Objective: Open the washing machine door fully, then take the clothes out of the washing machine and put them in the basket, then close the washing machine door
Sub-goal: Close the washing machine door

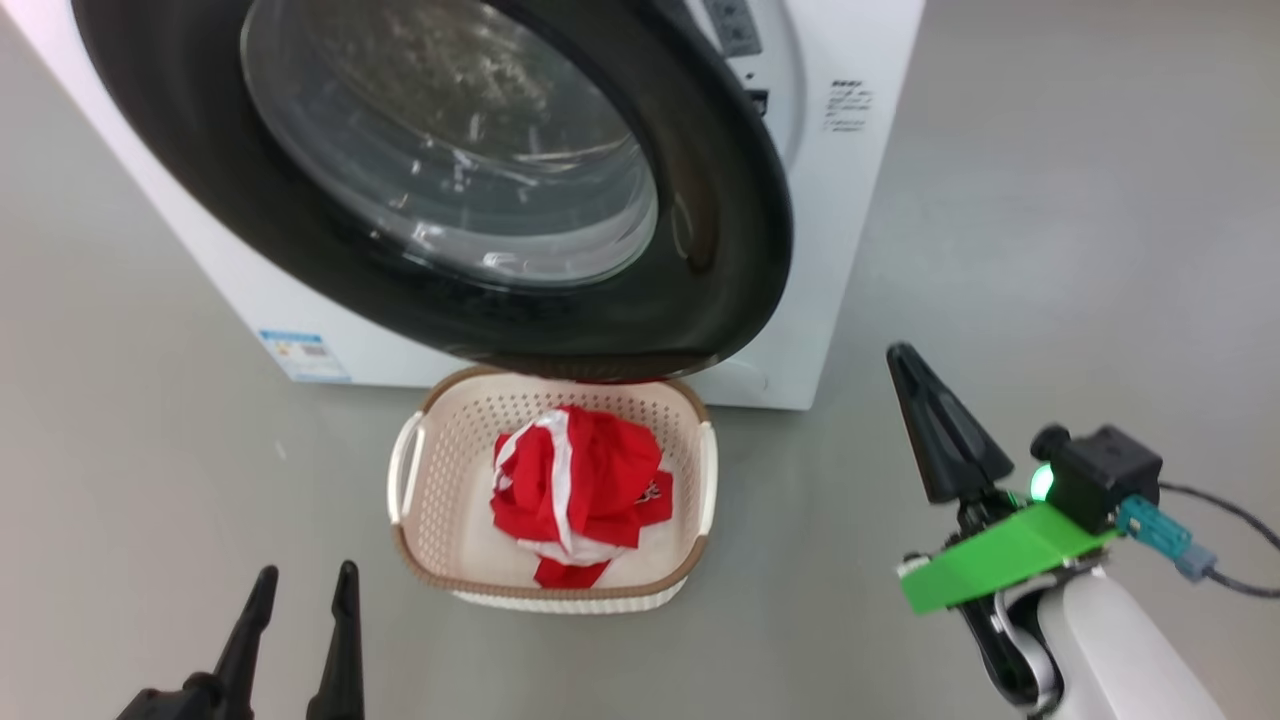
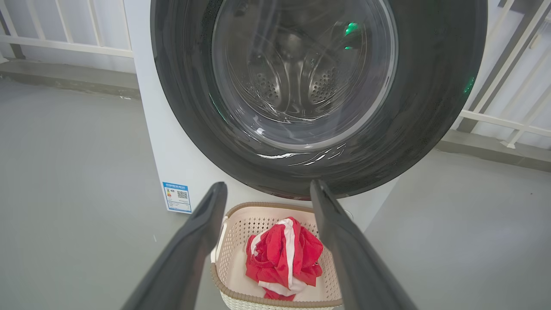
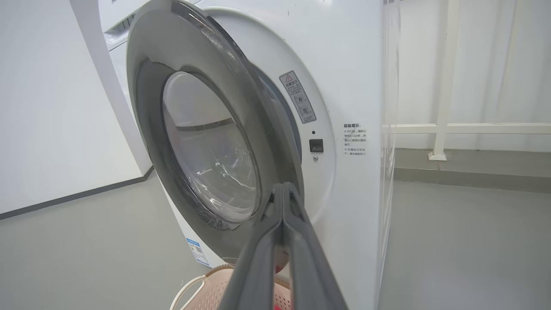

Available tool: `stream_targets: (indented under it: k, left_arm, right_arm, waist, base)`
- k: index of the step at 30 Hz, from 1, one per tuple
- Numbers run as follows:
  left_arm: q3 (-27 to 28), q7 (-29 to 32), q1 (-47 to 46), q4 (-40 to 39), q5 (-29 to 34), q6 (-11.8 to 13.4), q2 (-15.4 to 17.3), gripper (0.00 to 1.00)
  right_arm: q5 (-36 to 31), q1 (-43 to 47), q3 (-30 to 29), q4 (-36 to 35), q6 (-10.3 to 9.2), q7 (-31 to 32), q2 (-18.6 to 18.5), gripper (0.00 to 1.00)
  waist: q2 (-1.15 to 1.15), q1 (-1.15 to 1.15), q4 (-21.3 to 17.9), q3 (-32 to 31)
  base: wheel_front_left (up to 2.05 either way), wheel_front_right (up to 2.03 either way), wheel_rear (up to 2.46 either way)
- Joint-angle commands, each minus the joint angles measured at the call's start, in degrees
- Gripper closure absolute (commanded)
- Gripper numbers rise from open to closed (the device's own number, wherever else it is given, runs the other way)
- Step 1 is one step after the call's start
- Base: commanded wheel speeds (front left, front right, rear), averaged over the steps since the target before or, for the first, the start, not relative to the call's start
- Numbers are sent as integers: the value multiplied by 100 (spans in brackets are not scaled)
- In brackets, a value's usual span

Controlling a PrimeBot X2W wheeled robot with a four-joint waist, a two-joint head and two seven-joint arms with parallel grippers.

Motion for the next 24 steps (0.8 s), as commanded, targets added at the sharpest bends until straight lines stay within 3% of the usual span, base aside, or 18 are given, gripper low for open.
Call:
stream_targets:
  k: [1,24]
  left_arm:
    - [164,-70,-206,-132,-23,-29,28,0]
    - [-353,-70,-1013,-328,-399,114,28,0]
  right_arm:
    - [74,-223,153,-104,36,-36,39,100]
    - [134,-1943,526,508,36,-36,-274,100]
  waist:
    - [0,0,211,220]
    - [0,0,682,1475]
  base:
    - [0,0,0]
    - [0,0,0]
